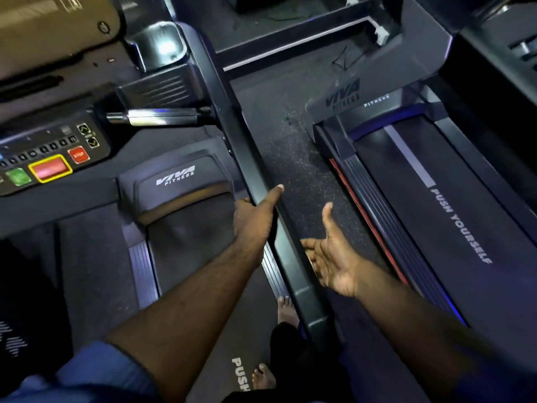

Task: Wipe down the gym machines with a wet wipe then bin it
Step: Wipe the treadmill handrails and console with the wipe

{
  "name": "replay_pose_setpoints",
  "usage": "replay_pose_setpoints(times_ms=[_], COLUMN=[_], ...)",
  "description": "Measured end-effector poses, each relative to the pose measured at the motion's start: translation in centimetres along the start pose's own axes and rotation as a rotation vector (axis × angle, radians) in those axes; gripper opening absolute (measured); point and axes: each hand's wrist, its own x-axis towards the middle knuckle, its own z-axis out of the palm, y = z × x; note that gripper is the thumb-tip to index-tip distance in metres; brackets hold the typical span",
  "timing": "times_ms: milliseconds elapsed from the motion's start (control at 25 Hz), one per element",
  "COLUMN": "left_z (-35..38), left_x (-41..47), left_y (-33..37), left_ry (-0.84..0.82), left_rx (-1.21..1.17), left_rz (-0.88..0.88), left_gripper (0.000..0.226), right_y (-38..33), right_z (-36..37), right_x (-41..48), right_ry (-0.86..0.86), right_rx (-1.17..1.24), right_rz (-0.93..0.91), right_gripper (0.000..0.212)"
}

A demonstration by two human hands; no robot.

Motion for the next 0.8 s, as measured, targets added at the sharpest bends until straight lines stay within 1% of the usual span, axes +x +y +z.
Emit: replay_pose_setpoints(times_ms=[120,160,240,280,360,400,520,600,640,720,760,800], left_z=[0.0,0.1,0.2,0.3,0.8,1.0,1.9,2.0,2.1,2.1,2.1,2.2], left_x=[2.0,2.7,4.5,5.6,7.1,7.6,8.2,8.3,8.4,8.3,8.3,8.5], left_y=[2.2,2.9,4.2,4.6,5.2,5.5,5.3,5.0,4.8,4.6,4.6,4.5], left_ry=[0.042,0.059,0.085,0.097,0.126,0.145,0.212,0.248,0.254,0.248,0.239,0.225], left_rx=[0.038,0.043,0.069,0.093,0.142,0.167,0.205,0.225,0.222,0.225,0.233,0.24], left_rz=[0.055,0.066,0.068,0.071,0.109,0.131,0.213,0.266,0.286,0.314,0.316,0.315], left_gripper=[0.103,0.1,0.089,0.084,0.082,0.082,0.073,0.067,0.065,0.063,0.062,0.062], right_y=[-4.4,-6.1,-8.0,-8.3,-9.2,-10.3,-14.2,-15.0,-15.0,-16.0,-17.1,-18.3], right_z=[1.3,2.1,2.5,2.1,1.7,2.0,3.8,4.3,4.2,4.3,4.8,5.4], right_x=[2.4,3.5,5.6,6.5,7.3,8.1,10.7,11.8,12.1,12.6,13.3,13.6], right_ry=[0.015,0.025,0.012,-0.022,-0.139,-0.156,-0.133,-0.112,-0.118,-0.129,-0.108,-0.11], right_rx=[-0.082,-0.08,-0.058,-0.043,-0.022,-0.012,-0.026,-0.05,-0.062,-0.053,-0.026,0.024], right_rz=[-0.037,-0.051,-0.075,-0.07,-0.031,-0.026,-0.057,-0.072,-0.086,-0.088,-0.099,-0.127], right_gripper=[0.129,0.129,0.138,0.142,0.14,0.138,0.138,0.137,0.136,0.142,0.147,0.146])
